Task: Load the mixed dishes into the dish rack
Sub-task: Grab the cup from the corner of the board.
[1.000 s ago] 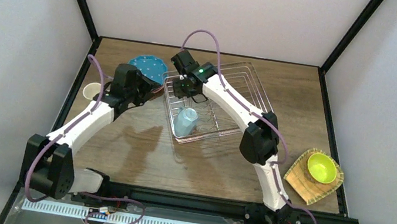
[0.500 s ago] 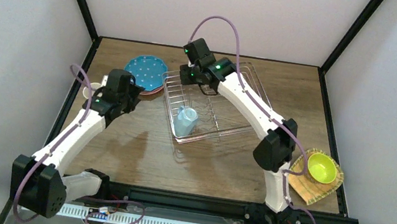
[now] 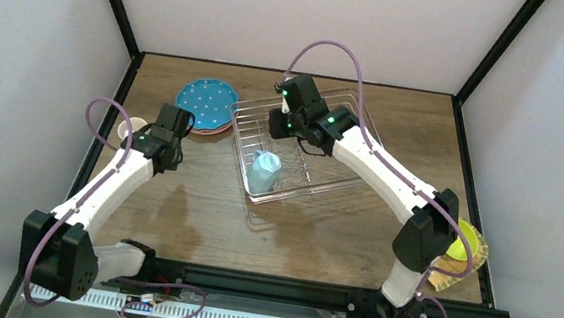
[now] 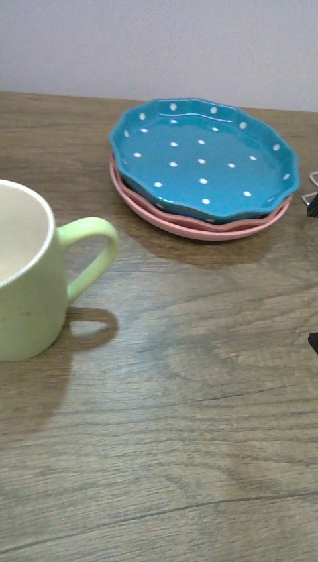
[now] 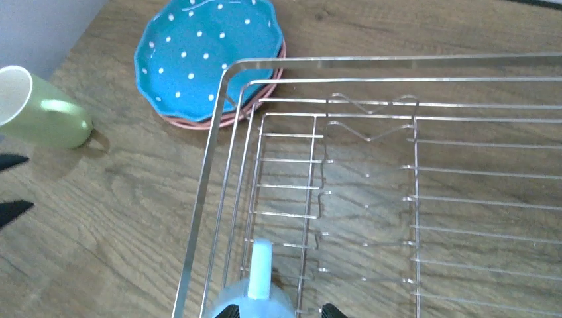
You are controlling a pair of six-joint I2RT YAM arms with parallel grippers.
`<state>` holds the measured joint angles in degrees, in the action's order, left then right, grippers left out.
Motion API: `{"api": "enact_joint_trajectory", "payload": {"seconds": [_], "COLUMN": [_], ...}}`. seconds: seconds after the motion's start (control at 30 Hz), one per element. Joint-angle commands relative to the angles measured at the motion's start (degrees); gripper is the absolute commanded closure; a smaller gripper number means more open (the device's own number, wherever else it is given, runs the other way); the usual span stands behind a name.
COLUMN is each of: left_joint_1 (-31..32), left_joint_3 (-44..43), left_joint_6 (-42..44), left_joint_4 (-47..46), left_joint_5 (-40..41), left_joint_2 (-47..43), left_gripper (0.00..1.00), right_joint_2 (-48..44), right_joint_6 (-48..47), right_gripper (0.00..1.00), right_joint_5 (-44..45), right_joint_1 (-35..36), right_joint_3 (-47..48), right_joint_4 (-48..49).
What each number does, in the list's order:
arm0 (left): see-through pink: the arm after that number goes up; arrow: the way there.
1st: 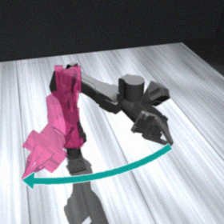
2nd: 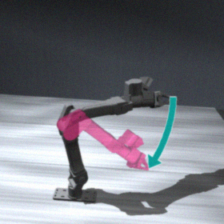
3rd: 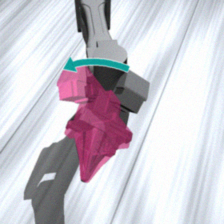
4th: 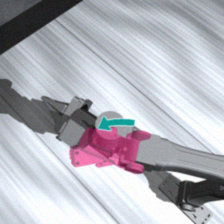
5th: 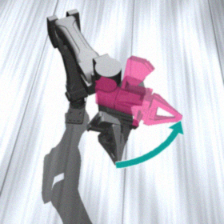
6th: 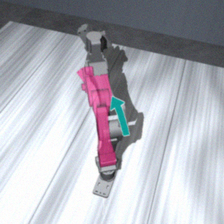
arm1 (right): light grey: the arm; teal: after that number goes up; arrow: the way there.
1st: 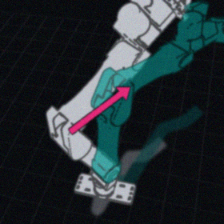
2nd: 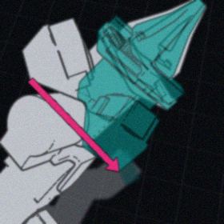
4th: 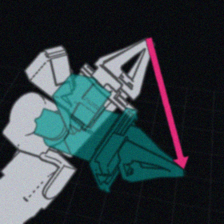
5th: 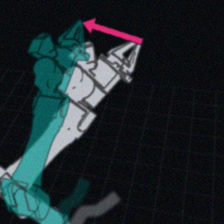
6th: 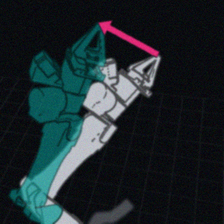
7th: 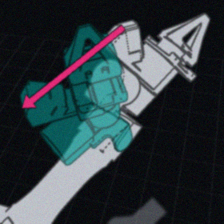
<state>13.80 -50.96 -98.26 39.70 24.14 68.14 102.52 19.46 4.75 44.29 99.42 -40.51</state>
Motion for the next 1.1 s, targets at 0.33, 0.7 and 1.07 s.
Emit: {"api": "enact_joint_trajectory", "payload": {"seconds": [0.33,0.7,1.07], "left_joint_1": [-8.62,-24.29,-32.67], "left_joint_3": [-3.97,-3.71,-6.48], "left_joint_6": [-1.47,11.85,28.10], "left_joint_4": [11.58,7.15,-2.08], "left_joint_5": [8.06,1.01,-8.54], "left_joint_2": [-4.02,-1.53,8.91], "left_gripper": [0.00,0.00,0.00], "right_joint_2": [-8.57,-7.27,-4.33], "right_joint_6": [-2.43,-3.35,-4.84], "right_gripper": [0.30,0.29,0.29], "right_joint_5": [-1.89,-2.47,-2.34], "right_joint_1": [-0.17,-0.15,-0.17], "right_joint_3": [-11.01,-9.73,-6.89], "right_joint_4": [6.08,6.67,6.67]}}
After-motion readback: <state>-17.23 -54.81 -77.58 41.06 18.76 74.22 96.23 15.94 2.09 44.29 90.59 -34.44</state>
